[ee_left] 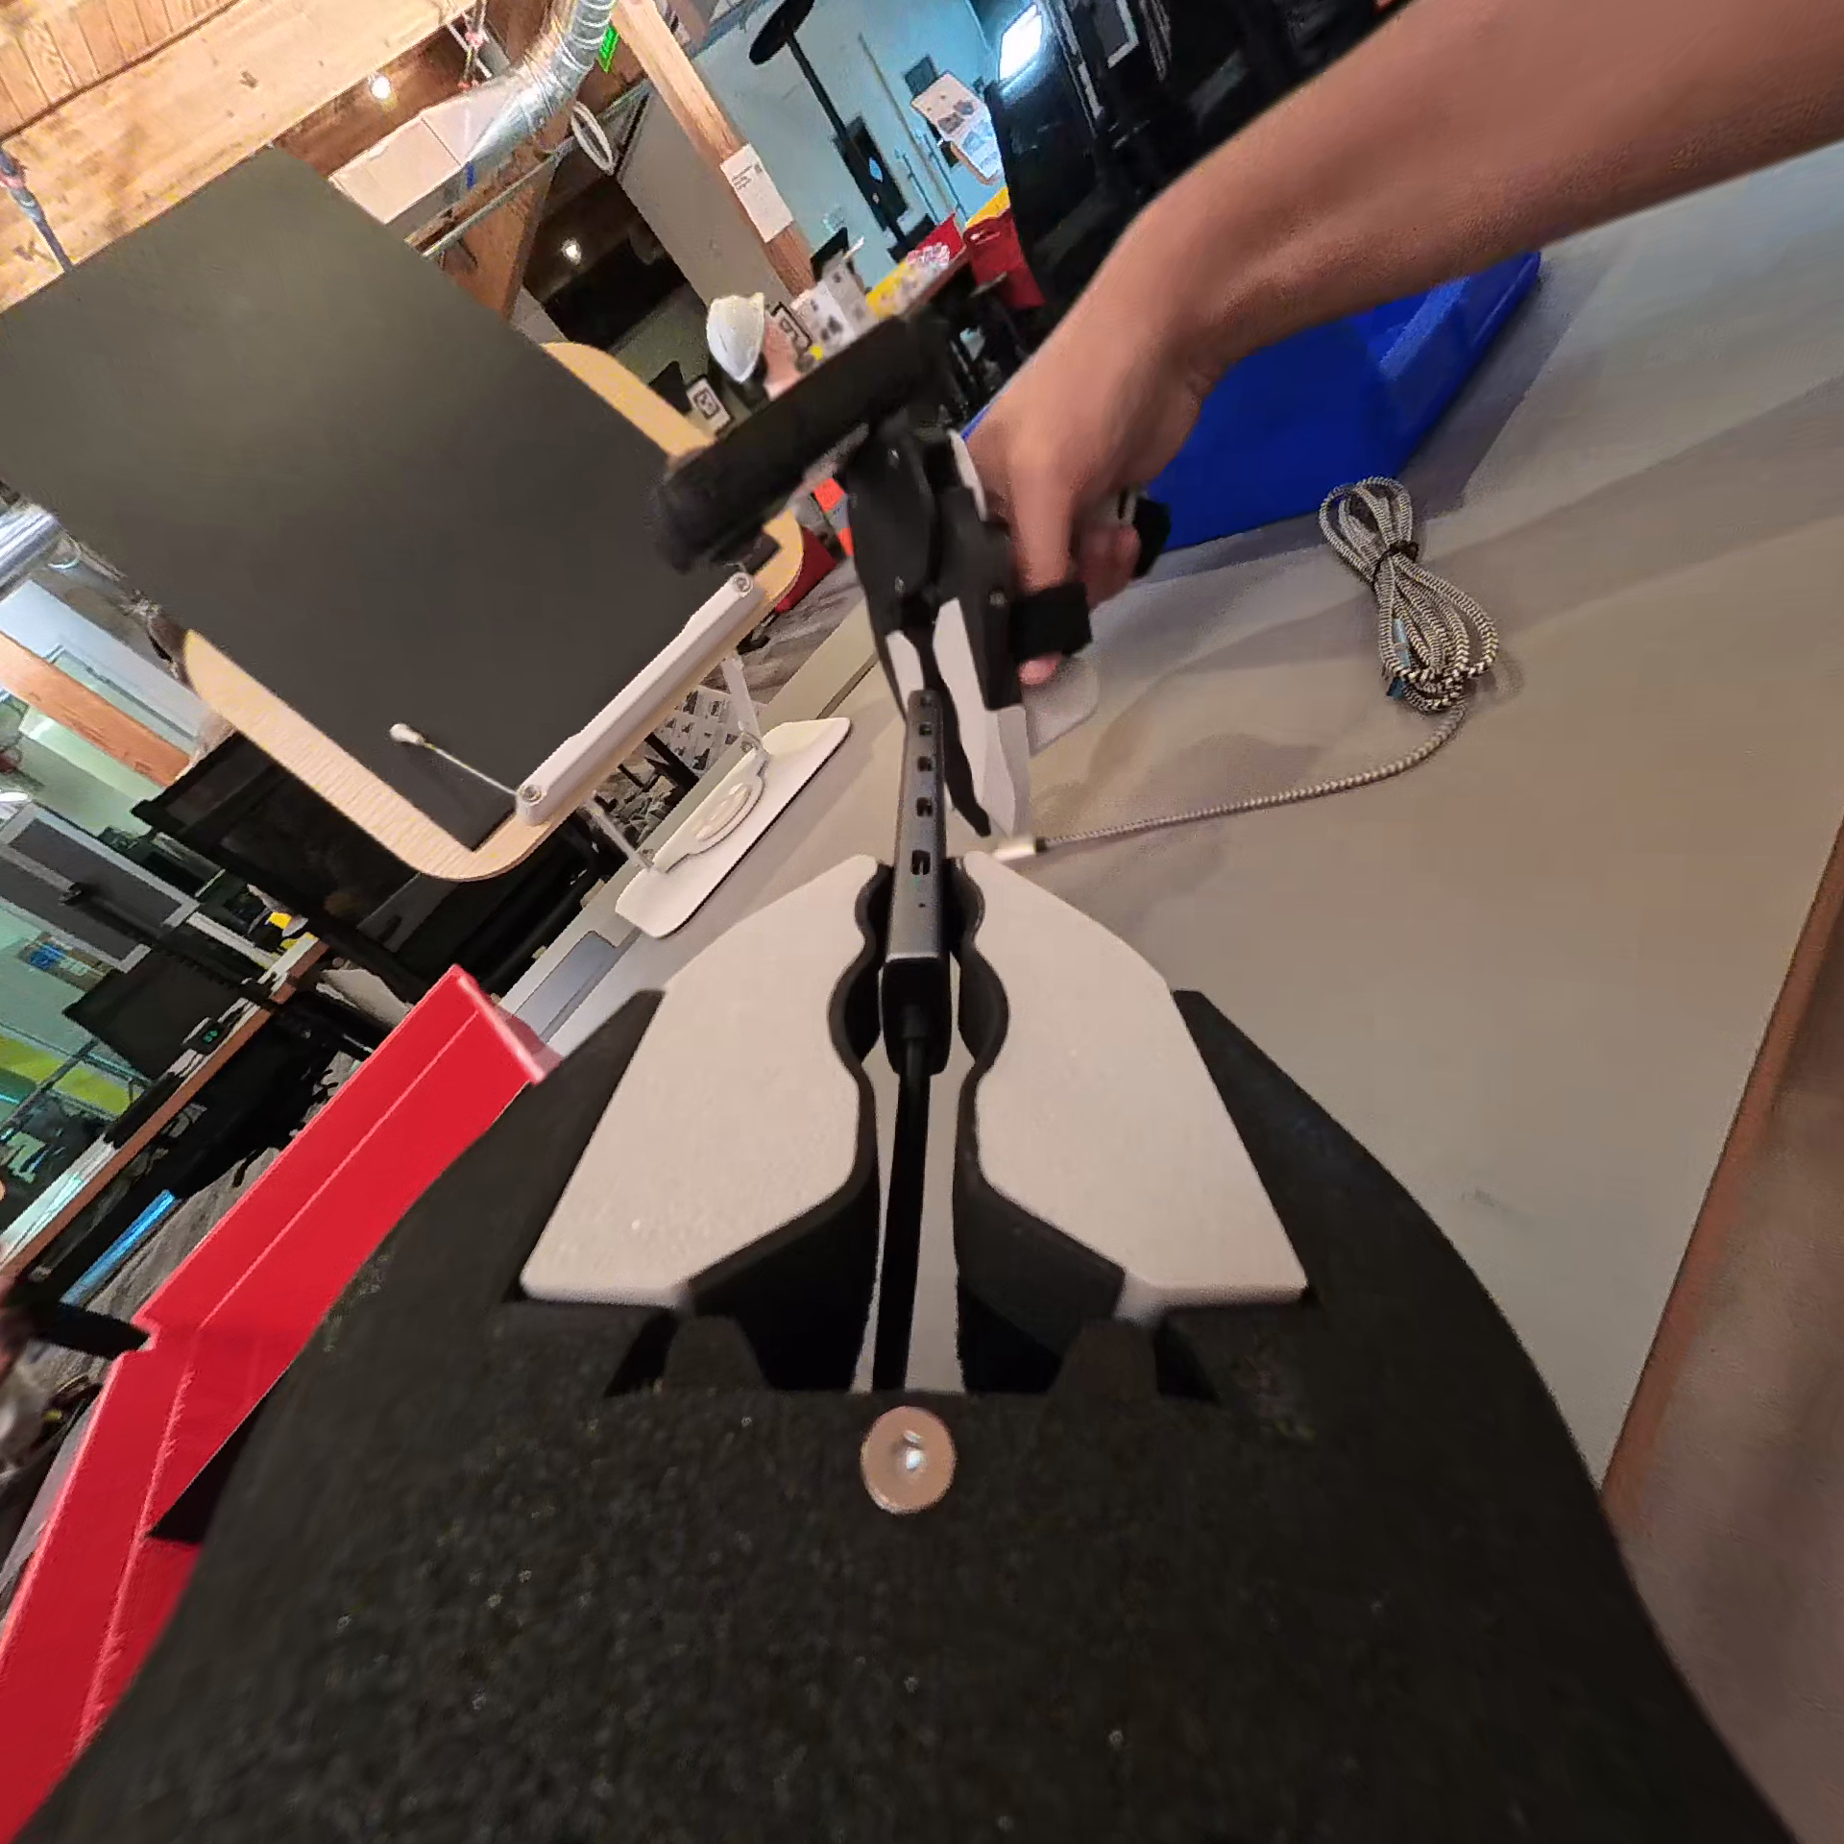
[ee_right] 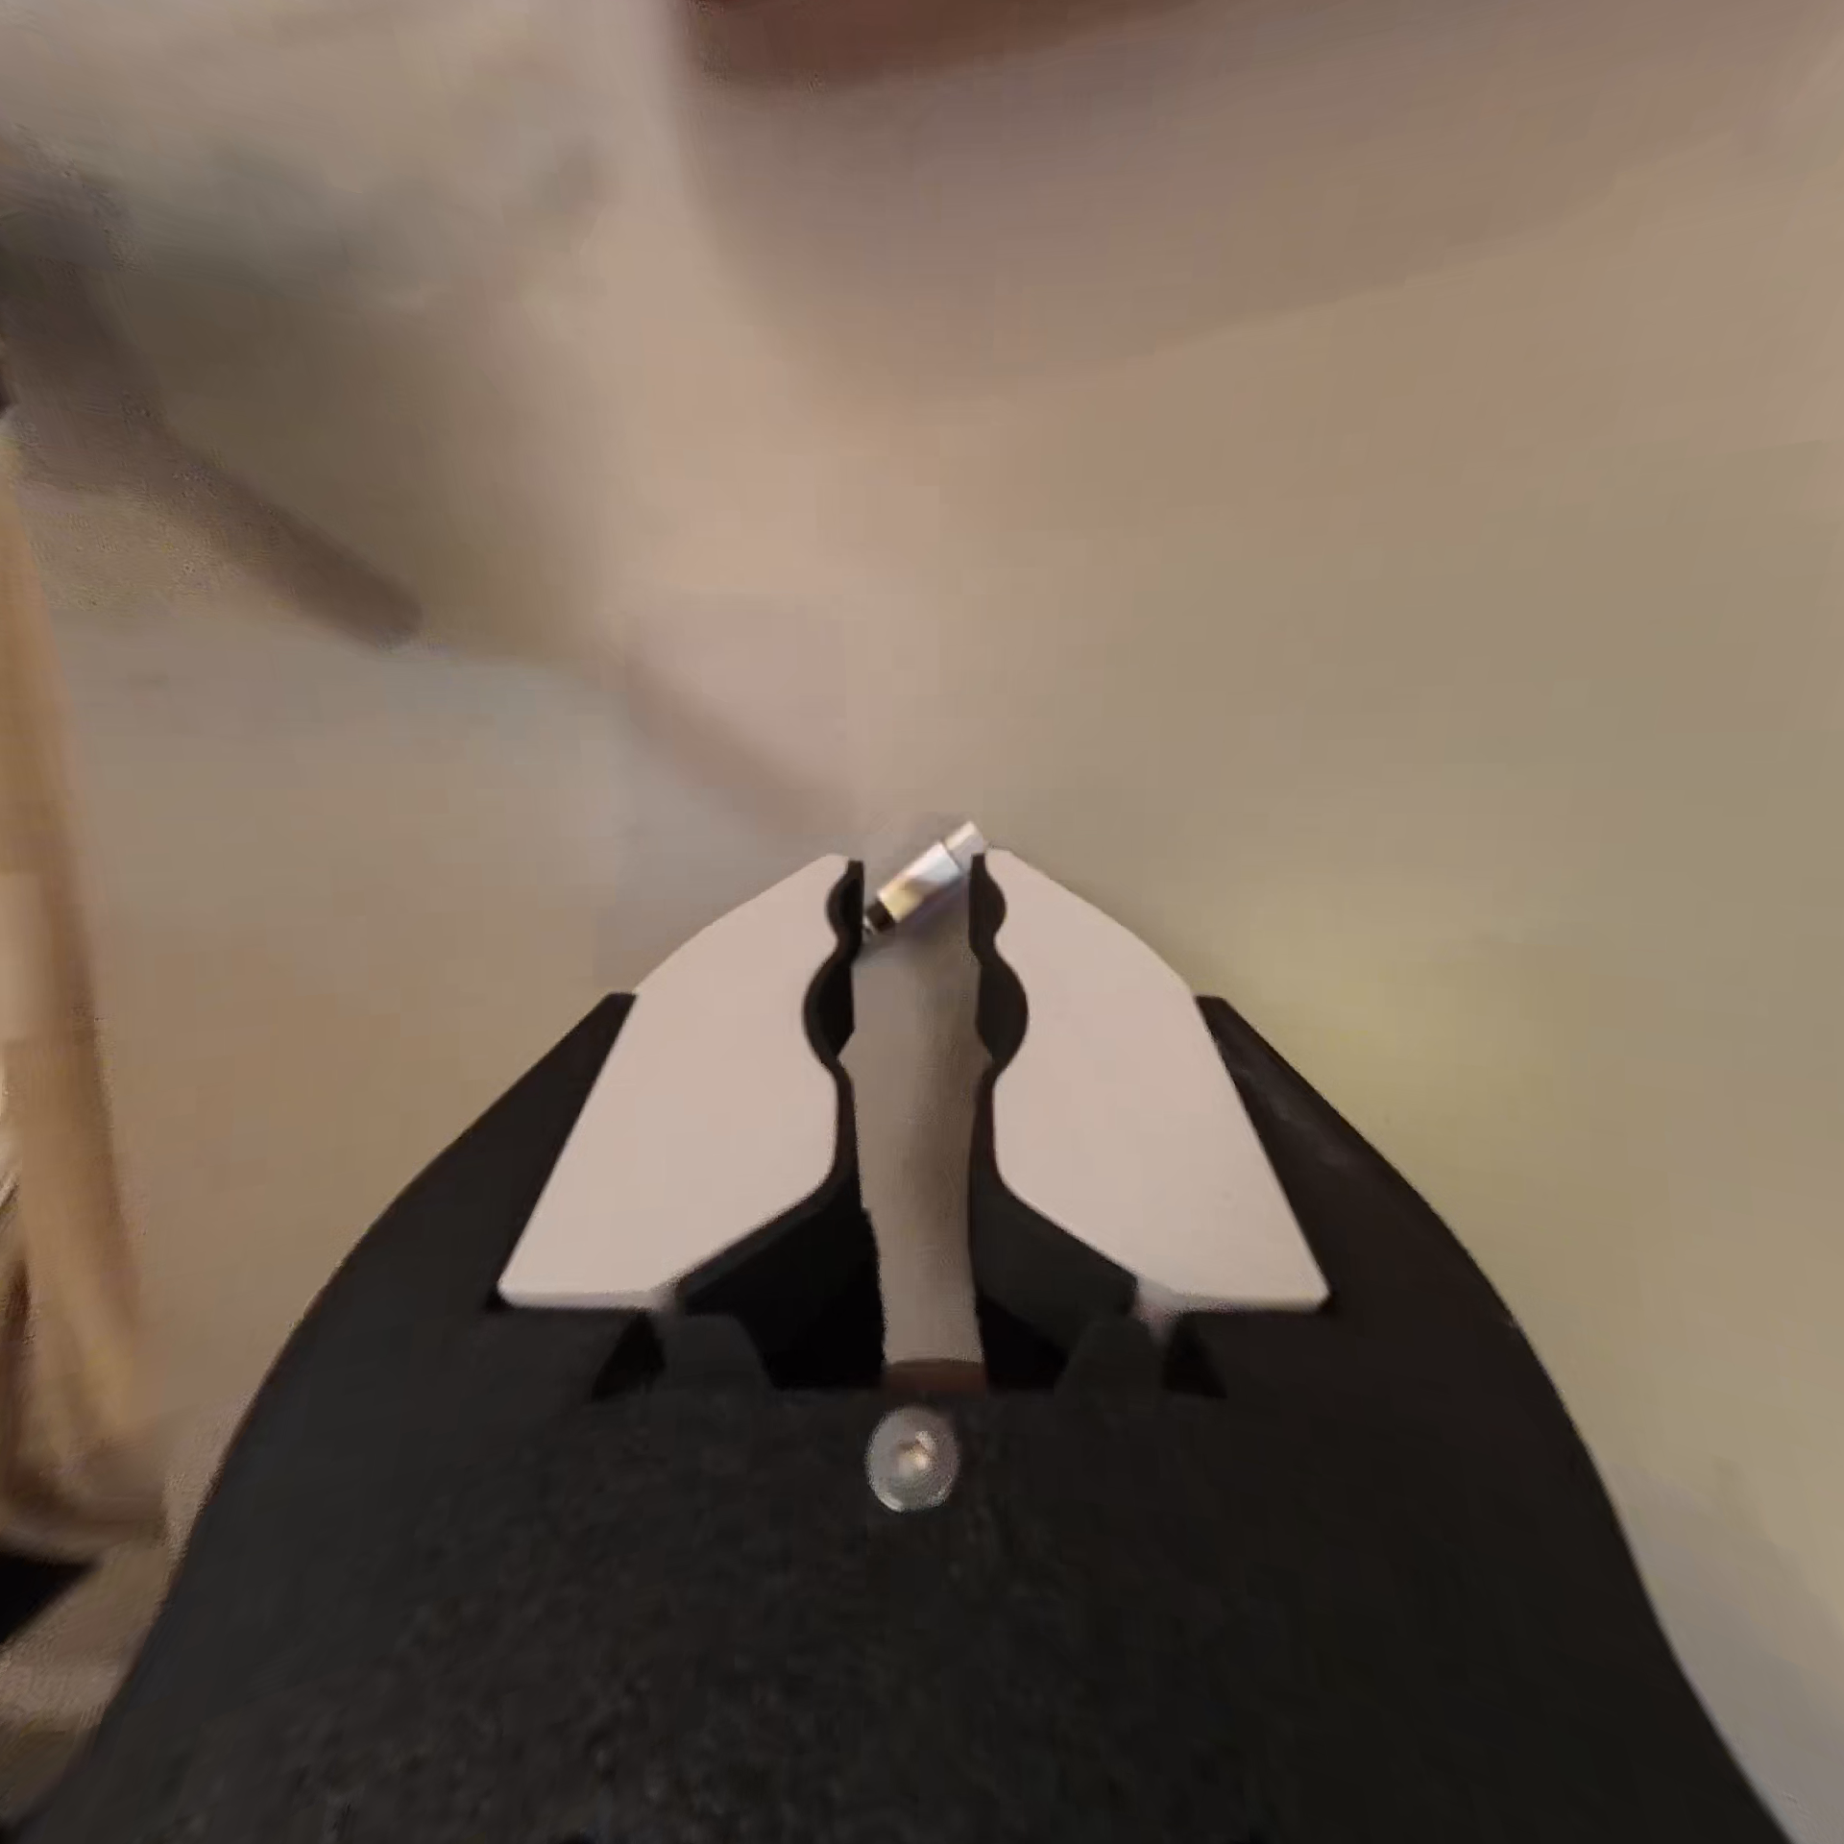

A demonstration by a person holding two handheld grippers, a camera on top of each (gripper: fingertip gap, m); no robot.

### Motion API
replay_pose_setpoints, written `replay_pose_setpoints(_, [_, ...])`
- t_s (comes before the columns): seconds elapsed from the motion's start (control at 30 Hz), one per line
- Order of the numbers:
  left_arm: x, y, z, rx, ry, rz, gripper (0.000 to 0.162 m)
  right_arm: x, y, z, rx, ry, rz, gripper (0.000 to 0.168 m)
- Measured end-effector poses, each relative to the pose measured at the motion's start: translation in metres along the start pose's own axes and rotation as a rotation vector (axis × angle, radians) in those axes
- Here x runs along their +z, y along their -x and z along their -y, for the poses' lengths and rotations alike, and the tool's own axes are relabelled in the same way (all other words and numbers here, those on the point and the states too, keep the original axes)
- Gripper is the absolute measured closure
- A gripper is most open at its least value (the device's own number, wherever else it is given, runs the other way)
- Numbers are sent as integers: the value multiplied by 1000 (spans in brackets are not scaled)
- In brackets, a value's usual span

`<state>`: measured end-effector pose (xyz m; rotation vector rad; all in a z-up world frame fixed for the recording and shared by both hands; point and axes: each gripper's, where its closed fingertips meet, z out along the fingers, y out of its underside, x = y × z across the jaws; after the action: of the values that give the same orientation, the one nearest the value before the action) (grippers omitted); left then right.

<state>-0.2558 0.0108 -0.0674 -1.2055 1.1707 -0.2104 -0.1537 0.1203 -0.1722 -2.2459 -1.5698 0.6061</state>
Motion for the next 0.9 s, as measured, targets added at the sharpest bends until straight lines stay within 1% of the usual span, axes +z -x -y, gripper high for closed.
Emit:
replay_pose_setpoints(0.07, [-2, 3, -3, 1, 12, 9, 152, -2, -1, 8, 62, -99, -54, 147])
replay_pose_setpoints(0.13, [-4, 6, -7, 2, 31, 21, 152, -18, -7, 14, 157, -208, -199, 144])
replay_pose_setpoints(0.2, [-4, 6, -12, 2, 54, 24, 152, -32, -6, 14, 333, -341, -331, 143])
replay_pose_setpoints(0.23, [-3, 6, -14, 6, 64, 26, 152, -32, -5, 7, 446, -385, -394, 137])
replay_pose_setpoints(0.27, [-2, 5, -16, 14, 73, 25, 152, -26, -2, -4, 534, -389, -441, 130])
replay_pose_setpoints(0.33, [0, 3, -20, 34, 85, 18, 152, -13, 6, -19, 620, -375, -529, 129])
replay_pose_setpoints(0.37, [1, 1, -20, 45, 87, 13, 152, -8, 9, -23, 610, -344, -575, 131])
replay_pose_setpoints(0.43, [3, 0, -18, 64, 78, 6, 153, -11, 2, -26, 586, -264, -729, 137])
replay_pose_setpoints(0.47, [4, 0, -16, 69, 69, 3, 153, -10, -1, -25, 570, -233, -764, 143])
replay_pose_setpoints(0.53, [7, 0, -14, 70, 58, 0, 152, 0, -6, -34, 606, -132, -784, 151])
replay_pose_setpoints(0.57, [9, 0, -14, 68, 54, 0, 152, 4, -8, -35, 623, -118, -781, 163])
replay_pose_setpoints(0.67, [12, 0, -14, 63, 43, -4, 152, 5, -8, -34, 613, -125, -762, 163])
replay_pose_setpoints(0.7, [14, 0, -15, 66, 41, -3, 153, 7, -5, -31, 591, -135, -719, 164])
replay_pose_setpoints(0.77, [16, 0, -16, 78, 37, -1, 152, 9, 9, -27, 546, -179, -579, 164])
replay_pose_setpoints(0.83, [20, 0, -18, 99, 45, 1, 153, -3, 25, -19, 432, -237, -489, 165])
replay_pose_setpoints(0.87, [21, -1, -19, 114, 51, 1, 152, -14, 30, -18, 377, -226, -498, 165])
replay_pose_setpoints(0.9, [23, -3, -19, 132, 56, 1, 152, -24, 40, -13, 307, -231, -473, 165])
